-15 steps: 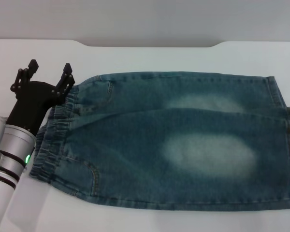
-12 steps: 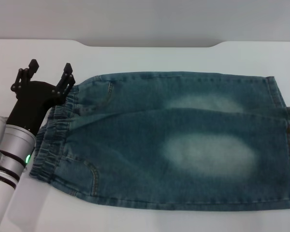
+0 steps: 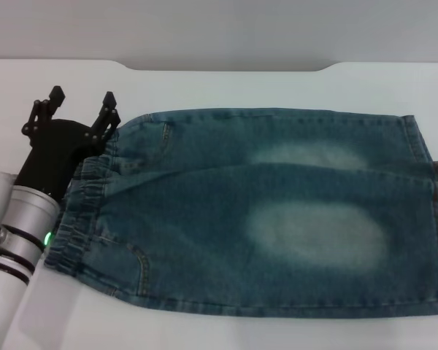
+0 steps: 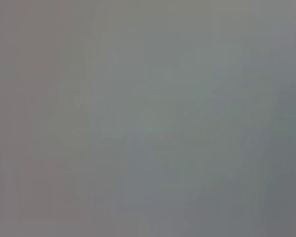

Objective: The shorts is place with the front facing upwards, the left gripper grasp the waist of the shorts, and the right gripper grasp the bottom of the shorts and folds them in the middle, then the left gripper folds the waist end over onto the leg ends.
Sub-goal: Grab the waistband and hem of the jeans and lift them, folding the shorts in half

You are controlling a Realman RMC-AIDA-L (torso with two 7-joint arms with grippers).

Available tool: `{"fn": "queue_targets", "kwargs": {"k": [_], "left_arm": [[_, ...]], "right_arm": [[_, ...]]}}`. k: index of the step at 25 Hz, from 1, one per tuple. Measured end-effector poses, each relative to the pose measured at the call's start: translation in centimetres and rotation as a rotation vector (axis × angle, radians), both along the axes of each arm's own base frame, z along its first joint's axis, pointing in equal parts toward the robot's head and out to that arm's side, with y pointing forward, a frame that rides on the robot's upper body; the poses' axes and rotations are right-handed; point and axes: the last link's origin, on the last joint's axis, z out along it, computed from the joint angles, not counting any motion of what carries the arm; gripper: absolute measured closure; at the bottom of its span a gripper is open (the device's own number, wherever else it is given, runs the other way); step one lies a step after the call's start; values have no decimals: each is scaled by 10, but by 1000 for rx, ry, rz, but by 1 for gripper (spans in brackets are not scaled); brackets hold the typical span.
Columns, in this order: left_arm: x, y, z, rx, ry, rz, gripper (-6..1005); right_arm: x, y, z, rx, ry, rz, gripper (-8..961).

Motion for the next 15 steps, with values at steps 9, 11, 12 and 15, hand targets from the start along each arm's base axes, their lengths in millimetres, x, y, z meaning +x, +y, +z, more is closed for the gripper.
{"fn": "queue_targets", "kwargs": {"k": [9,11,12,15], "left_arm": [[32,15,27,-311,17,229,172],[40,12,38,-398,39,259,172],[44,7,43,-437,54,270,172],[54,-2,60,-501,97,275,172]], "right_arm": [[-33,6,56,-264,111,-5,368],[-38,5,66,-316,104,-9,368],[-41,4,72,-338,98,-10,368],[-57,-5,92,-397,77,0,369]]}}
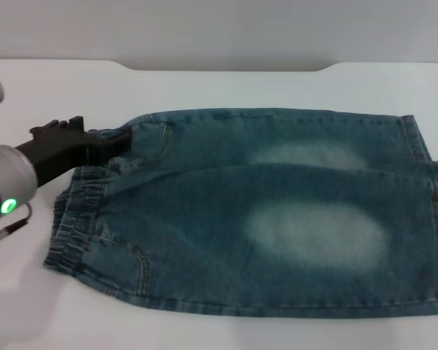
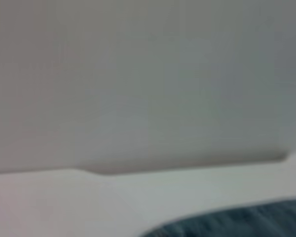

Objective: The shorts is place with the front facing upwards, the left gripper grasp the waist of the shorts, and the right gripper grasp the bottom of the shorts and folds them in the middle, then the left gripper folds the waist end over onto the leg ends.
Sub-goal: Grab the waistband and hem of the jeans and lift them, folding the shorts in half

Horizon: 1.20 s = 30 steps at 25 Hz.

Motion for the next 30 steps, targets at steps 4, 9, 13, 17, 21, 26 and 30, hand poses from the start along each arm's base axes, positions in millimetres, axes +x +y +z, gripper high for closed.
{"fn": "queue_targets", "kwargs": {"k": [4,9,13,17,21,26,30], "left_arm": [[3,-10,29,-89,91,54,172],[2,-18,50,-146,142,122,172],[3,-21,53,-185,149,146,173],[-3,-23,59,-254,156,214,173],[-6,-24,56,-293,155,248,173],[-13,-27,51,-327,155,283,174],[-20,-27,43,-360,148,316,174]], "right_arm": [[-18,-16,26,-68,51,-6,370],[-19,-32,44,-172,185,-50,370],[-7,-38,42,-233,134,-163,370],[8,-43,34,-274,79,-274,369],[18,-47,29,-286,49,-335,369],[26,-55,28,-284,74,-388,369],[33,-58,27,-266,78,-399,369]]}}
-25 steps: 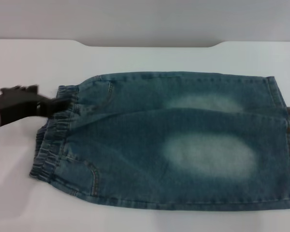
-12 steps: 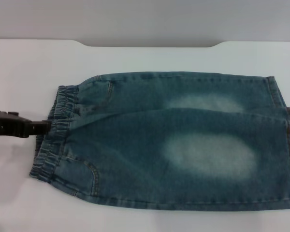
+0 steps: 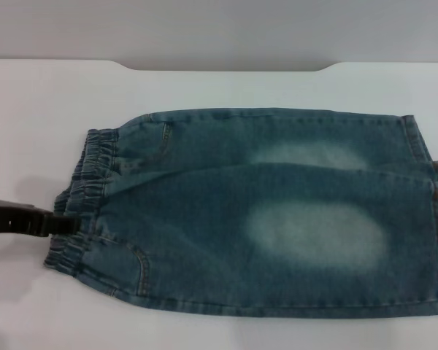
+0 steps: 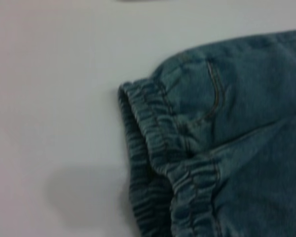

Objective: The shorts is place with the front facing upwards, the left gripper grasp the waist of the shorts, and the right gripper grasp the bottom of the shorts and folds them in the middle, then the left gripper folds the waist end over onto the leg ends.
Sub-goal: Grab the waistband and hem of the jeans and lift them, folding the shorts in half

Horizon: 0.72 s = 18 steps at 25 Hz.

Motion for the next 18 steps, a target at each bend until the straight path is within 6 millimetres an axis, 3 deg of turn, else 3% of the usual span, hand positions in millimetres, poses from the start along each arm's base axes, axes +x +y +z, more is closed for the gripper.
{"fn": "queue_targets", "kwargs": {"k": [18], "left_arm": [[-11,-1,-22,-66,60,63,175]], "right_arm": [[-3,8,-5,-27,-13,45,369]]}}
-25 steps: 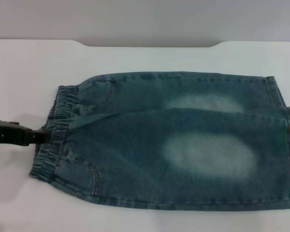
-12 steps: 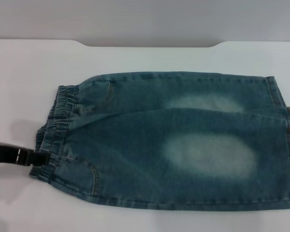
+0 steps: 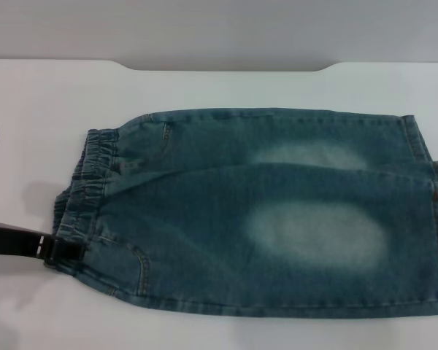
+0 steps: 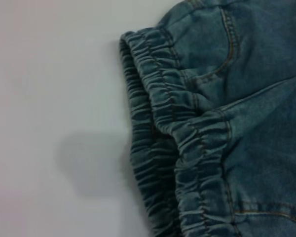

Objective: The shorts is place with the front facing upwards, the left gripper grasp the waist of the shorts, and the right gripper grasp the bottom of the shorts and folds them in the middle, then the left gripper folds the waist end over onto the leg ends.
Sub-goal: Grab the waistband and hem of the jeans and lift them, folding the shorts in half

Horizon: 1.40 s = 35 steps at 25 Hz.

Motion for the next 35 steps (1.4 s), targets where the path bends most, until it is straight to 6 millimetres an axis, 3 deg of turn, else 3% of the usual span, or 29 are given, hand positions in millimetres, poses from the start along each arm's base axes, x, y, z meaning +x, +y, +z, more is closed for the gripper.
{"fn": "queue_targets", "kwargs": {"k": [32,35], "left_arm": [[2,-2,-23,-85,42,-18,177],[2,-2,-23,-86,45,-20,279]], "right_arm": [[-6,-4,5,1,-34,26,368],[-6,-4,4,0,-31,27,368]]}}
